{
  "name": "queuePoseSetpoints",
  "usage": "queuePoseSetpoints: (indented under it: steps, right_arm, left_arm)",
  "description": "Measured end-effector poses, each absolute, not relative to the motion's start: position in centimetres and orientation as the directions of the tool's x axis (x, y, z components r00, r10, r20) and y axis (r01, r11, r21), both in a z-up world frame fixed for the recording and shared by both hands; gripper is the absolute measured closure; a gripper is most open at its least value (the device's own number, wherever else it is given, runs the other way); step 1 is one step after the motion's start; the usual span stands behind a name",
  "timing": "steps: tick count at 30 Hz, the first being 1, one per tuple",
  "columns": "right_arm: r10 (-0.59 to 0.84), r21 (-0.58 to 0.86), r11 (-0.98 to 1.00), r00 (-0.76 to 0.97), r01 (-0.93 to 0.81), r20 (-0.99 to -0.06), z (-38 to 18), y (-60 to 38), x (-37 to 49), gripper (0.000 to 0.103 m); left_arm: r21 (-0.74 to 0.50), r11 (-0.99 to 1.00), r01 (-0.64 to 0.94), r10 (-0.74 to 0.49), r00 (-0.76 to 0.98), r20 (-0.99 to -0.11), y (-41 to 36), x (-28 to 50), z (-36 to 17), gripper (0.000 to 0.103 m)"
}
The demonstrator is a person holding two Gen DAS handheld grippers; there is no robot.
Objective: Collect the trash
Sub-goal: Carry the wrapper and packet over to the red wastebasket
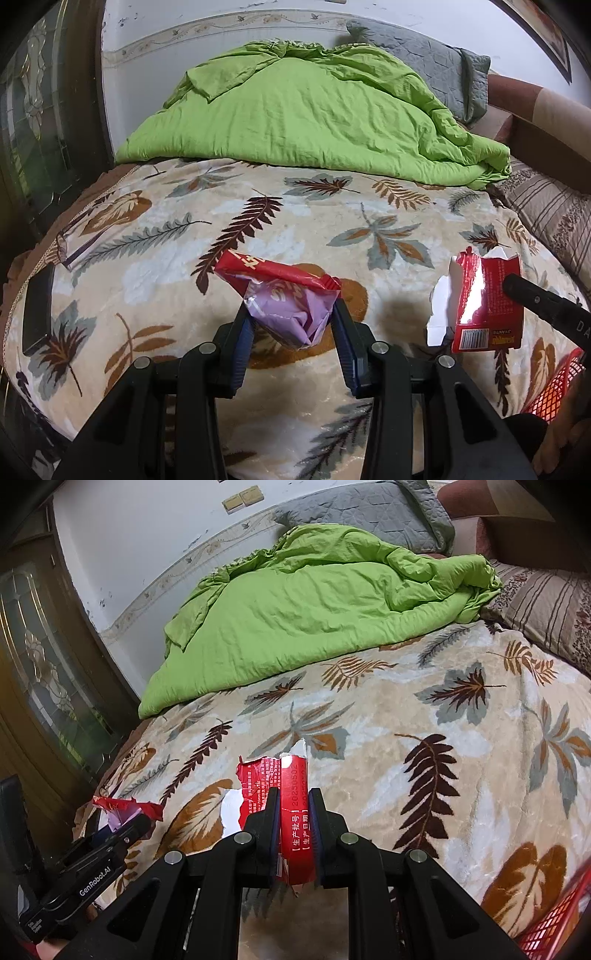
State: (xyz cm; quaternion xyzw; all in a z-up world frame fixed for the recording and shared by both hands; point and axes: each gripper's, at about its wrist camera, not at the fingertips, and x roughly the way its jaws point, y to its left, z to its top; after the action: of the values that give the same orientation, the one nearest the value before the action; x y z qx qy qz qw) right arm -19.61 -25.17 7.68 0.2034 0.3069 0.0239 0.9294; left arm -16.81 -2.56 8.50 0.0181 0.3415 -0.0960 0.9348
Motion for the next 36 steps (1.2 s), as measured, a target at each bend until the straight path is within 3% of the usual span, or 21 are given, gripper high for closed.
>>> queuePoseSetpoints:
  steps: [21, 36]
  right_arm:
    - [0.172, 0.390, 0.919, 0.820, 0.066, -0.545, 8.2, -24.6, -20.0, 0.087]
    - [0.090, 0.386, 0.913, 0.859, 0.131, -0.505, 12.2, -28.7, -26.6, 0.087]
  left_arm:
    - [-0.020, 0.975, 0.221, -0.182, 0.747, -0.639, -3.8, -16.9, 8.4, 0.063]
    - [-0.009, 0.924, 0.382, -0.311, 0.736, -0.602, -8.7, -19.8, 11.0, 0.063]
